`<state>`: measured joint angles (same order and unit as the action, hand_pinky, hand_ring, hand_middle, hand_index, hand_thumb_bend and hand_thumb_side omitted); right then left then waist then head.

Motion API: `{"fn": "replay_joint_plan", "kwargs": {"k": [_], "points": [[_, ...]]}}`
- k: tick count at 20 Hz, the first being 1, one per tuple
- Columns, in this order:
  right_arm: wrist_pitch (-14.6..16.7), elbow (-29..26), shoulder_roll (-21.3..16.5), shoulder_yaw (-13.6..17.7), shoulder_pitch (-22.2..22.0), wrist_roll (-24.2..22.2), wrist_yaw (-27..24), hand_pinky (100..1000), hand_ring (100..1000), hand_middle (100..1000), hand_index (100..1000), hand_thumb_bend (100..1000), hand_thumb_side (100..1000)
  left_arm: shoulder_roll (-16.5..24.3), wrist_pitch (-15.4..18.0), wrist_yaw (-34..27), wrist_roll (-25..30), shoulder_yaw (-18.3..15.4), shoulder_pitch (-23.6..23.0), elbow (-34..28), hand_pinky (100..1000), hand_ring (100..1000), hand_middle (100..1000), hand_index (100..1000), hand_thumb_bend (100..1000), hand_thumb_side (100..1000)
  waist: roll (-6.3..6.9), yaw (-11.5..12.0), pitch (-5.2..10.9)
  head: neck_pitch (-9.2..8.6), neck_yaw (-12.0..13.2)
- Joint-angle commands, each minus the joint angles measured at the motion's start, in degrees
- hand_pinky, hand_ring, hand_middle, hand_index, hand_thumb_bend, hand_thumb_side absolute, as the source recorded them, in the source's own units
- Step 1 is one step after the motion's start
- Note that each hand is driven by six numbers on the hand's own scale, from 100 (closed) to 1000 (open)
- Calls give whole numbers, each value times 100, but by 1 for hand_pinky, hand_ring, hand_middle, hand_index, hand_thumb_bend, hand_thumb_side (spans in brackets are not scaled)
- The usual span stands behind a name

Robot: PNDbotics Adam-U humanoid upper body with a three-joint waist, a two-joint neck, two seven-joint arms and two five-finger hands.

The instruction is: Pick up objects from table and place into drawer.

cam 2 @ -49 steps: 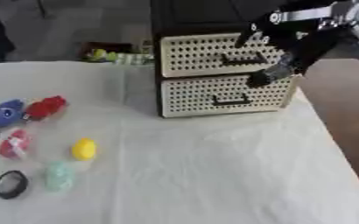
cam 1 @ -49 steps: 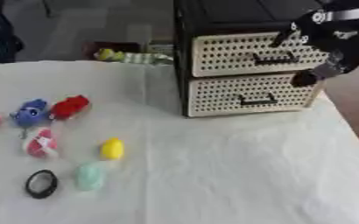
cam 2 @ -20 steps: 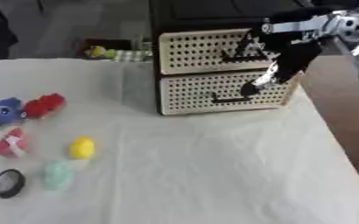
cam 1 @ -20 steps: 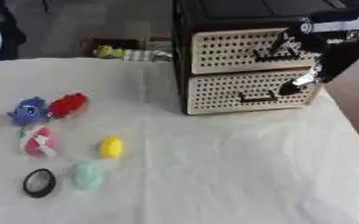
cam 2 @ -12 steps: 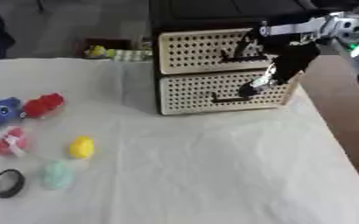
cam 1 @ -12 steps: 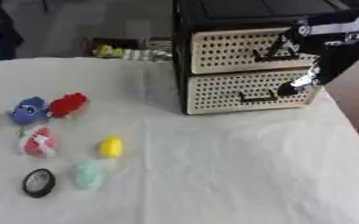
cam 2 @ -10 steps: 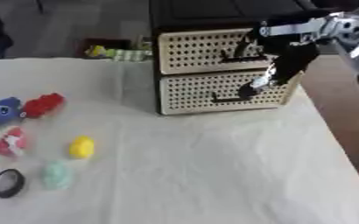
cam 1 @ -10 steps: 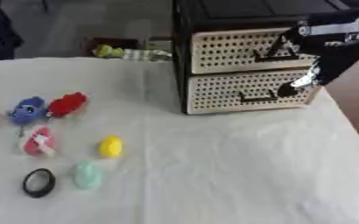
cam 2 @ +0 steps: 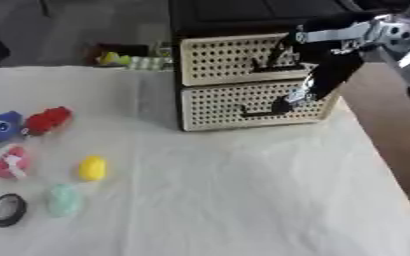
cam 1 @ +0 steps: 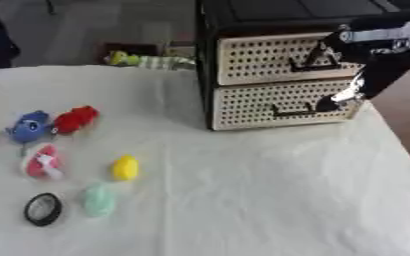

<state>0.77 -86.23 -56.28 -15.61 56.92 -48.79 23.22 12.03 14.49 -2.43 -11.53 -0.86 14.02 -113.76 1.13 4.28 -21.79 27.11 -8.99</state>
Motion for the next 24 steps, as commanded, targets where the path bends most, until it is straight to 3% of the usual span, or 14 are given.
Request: {"fn": "replay_joint_plan", "kwargs": {"k": [1,15,24], "points": [[-24,-113,-201,20,23,51,105,100,100,100,839,579,573,44,-13,4,19,0,28,-83,353,593,602,784,100,894,1,-8,92,-28,-18],[-208,-721,-369,-66,-166,686,687,100,100,100,856,545,602,37,-43,-17,51,9,35,-83,354,594,603,783,100,897,-19,-4,81,-48,-31],[-335,-852,-410,-83,-209,789,839,100,100,100,849,544,609,45,-47,-43,68,11,39,-83,354,595,603,783,100,897,-28,-10,87,-33,-37]]}}
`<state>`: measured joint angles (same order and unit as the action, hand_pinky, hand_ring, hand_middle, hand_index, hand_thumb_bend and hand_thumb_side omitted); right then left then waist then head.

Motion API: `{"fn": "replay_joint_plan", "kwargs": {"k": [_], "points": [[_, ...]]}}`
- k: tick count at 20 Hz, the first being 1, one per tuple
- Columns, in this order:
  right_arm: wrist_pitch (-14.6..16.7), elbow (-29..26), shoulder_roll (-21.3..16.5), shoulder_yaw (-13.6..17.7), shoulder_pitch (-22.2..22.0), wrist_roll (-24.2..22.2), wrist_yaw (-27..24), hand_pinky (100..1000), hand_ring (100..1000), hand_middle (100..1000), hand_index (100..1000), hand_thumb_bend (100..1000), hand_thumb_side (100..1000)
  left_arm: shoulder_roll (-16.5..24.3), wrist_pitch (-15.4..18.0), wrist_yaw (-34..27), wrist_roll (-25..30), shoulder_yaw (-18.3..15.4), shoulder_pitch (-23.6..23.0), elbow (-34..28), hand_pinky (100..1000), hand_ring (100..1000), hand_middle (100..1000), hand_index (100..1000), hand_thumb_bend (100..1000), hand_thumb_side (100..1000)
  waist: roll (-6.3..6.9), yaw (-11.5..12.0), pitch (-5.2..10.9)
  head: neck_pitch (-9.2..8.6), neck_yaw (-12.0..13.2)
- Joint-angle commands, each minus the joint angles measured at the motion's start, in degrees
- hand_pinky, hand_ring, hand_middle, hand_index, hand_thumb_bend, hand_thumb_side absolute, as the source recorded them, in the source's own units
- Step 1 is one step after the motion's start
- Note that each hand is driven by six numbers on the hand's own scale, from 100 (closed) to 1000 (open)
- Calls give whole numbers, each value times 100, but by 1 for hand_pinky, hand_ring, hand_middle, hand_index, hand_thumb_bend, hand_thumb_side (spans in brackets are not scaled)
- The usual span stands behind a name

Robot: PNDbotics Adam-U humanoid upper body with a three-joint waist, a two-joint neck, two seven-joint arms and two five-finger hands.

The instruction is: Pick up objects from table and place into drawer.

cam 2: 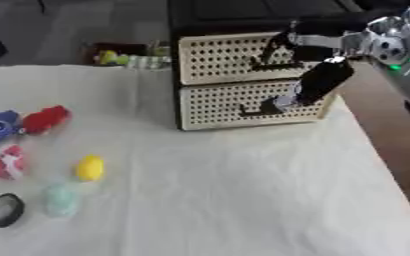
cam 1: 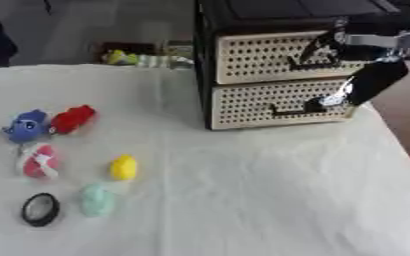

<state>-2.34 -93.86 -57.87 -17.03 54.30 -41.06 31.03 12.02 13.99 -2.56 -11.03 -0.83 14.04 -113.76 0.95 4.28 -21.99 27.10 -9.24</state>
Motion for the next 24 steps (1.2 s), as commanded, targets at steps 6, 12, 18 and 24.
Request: {"fn": "replay_joint_plan", "kwargs": {"k": [6,12,18,24], "points": [[-39,-81,-272,82,43,-32,96,100,100,100,846,544,609,44,7,-27,29,12,34,-83,354,596,604,782,100,897,-3,-22,104,-17,-15],[-50,75,-219,88,104,-70,276,100,100,100,849,538,612,37,18,-30,29,14,32,-83,354,596,604,782,100,895,14,-31,99,-22,-15],[-59,203,-161,63,150,-10,440,100,100,100,852,535,613,29,22,-39,32,21,33,-83,354,597,604,782,100,896,31,-37,93,-30,-21],[-52,335,-95,22,192,2,519,100,100,100,857,534,613,5,9,-40,51,32,34,-83,354,598,605,781,100,899,39,-20,72,-51,-29]]}}
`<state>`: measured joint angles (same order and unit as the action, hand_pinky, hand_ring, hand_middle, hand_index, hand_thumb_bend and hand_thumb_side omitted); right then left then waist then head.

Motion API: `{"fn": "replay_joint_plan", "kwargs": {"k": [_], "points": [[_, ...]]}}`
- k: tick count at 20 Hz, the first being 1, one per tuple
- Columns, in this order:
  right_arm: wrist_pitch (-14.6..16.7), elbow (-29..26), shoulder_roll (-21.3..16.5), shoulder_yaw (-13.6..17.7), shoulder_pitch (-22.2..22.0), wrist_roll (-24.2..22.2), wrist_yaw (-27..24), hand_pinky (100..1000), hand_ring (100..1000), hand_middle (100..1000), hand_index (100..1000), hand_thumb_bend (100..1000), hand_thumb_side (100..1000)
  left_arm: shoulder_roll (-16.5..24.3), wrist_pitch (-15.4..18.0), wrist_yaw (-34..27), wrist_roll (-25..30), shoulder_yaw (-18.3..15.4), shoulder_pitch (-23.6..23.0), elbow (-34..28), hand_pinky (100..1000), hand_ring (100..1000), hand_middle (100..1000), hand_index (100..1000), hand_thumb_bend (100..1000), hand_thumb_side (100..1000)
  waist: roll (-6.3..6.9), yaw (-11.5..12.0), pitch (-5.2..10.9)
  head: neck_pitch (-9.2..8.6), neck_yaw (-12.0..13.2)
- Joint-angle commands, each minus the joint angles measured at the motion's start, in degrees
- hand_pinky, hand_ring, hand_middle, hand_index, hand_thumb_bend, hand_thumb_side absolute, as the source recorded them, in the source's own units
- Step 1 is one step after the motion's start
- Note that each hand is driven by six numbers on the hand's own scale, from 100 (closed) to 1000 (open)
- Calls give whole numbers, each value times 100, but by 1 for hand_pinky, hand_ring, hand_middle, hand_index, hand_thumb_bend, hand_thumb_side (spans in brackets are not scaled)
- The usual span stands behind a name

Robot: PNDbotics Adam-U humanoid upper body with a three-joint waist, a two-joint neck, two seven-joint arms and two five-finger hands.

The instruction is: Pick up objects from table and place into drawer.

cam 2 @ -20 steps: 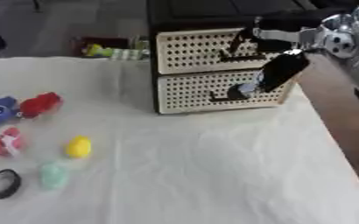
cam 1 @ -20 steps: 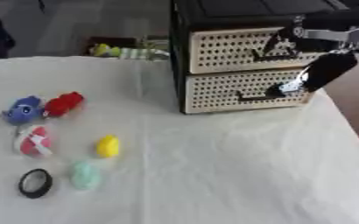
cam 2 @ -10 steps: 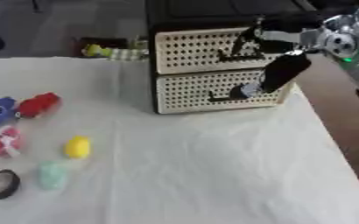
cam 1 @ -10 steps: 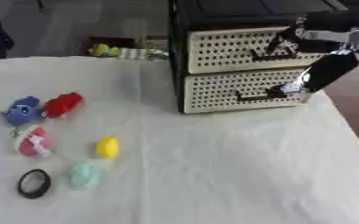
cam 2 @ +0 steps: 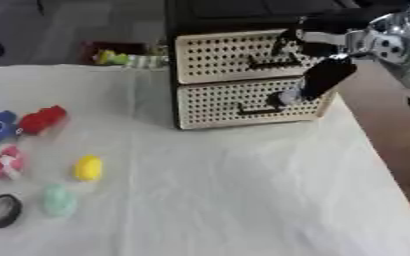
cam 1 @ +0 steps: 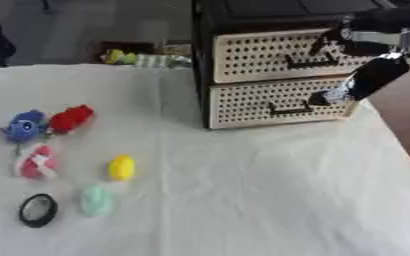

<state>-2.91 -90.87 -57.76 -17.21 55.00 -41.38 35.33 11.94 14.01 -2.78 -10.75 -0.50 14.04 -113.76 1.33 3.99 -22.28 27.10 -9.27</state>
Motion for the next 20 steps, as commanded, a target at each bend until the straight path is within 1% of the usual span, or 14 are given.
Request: {"fn": "replay_joint_plan", "kwargs": {"k": [1,6,14,20], "points": [[14,50,-100,28,122,35,107,100,100,100,856,533,613,10,5,-17,26,0,34,-83,354,598,605,781,100,899,1,12,97,-55,-27],[84,52,-90,-32,96,-39,112,100,100,100,853,536,610,5,8,-17,24,0,44,-83,354,598,605,780,100,900,-2,20,83,-46,-29],[111,75,-94,-57,43,-196,77,100,100,100,848,534,609,5,3,-21,21,0,48,-83,355,599,606,780,100,900,-9,23,85,-53,-26],[120,119,-86,-41,38,-247,53,100,100,100,823,536,613,5,-2,-32,21,2,43,-83,355,600,606,779,100,899,-6,16,98,-54,-31]]}}
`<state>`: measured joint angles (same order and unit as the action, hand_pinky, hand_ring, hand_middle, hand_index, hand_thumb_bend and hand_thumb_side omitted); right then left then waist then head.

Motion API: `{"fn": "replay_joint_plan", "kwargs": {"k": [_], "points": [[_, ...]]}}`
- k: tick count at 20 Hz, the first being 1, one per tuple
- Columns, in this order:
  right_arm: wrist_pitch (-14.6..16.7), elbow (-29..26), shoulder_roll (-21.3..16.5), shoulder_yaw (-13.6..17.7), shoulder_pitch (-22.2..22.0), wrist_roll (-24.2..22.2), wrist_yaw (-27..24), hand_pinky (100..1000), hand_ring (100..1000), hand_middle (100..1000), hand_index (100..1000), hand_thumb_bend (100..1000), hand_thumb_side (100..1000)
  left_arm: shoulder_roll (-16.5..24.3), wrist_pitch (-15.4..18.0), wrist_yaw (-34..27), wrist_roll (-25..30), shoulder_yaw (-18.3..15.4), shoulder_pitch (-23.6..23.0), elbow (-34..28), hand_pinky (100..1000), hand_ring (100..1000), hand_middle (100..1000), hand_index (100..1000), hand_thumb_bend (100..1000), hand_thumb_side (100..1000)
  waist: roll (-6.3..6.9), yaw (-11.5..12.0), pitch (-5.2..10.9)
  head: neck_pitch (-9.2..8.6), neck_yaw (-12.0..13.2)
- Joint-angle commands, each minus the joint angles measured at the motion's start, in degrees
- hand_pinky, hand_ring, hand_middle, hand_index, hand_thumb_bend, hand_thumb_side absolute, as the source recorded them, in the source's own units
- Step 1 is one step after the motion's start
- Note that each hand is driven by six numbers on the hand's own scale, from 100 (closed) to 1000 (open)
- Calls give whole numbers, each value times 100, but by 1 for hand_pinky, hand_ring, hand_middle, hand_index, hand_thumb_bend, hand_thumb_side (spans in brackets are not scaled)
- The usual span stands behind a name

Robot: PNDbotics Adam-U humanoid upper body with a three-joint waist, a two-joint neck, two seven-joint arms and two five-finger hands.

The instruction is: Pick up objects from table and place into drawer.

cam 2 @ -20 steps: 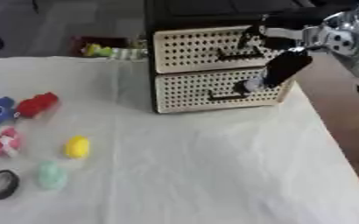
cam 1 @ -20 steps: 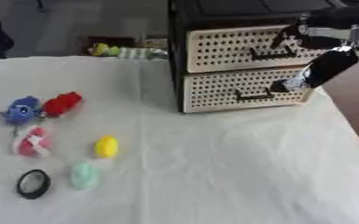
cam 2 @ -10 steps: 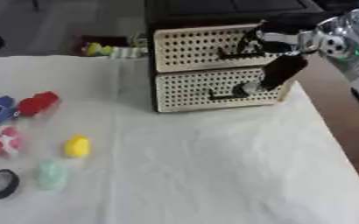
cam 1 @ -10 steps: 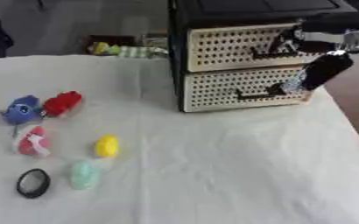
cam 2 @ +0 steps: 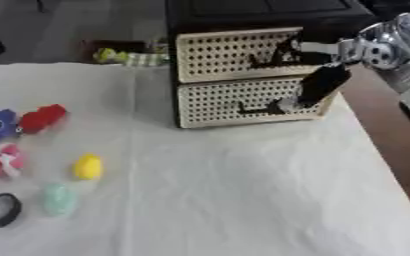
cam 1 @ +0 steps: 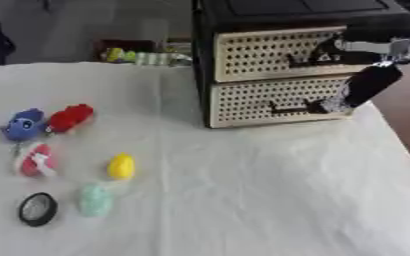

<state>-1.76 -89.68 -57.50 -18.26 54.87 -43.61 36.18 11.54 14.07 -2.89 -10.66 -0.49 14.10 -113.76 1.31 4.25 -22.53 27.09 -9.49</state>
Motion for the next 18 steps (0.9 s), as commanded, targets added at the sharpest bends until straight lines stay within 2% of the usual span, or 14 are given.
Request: {"fn": "replay_joint_plan", "kwargs": {"k": [1,9,18], "points": [[3,-1,-114,70,50,-24,-41,100,100,100,815,537,614,46,-10,-21,14,2,35,-83,355,600,606,779,100,900,-4,-13,124,-50,-9],[-45,-63,-144,116,29,4,-145,100,100,100,764,534,624,50,-12,-32,19,4,33,-83,356,601,607,779,100,898,1,-26,144,-35,-14],[-88,-179,-224,155,-73,40,-257,100,100,100,747,530,633,70,-14,-52,26,6,28,-83,356,601,608,779,100,895,-10,-56,184,-24,-9]]}}
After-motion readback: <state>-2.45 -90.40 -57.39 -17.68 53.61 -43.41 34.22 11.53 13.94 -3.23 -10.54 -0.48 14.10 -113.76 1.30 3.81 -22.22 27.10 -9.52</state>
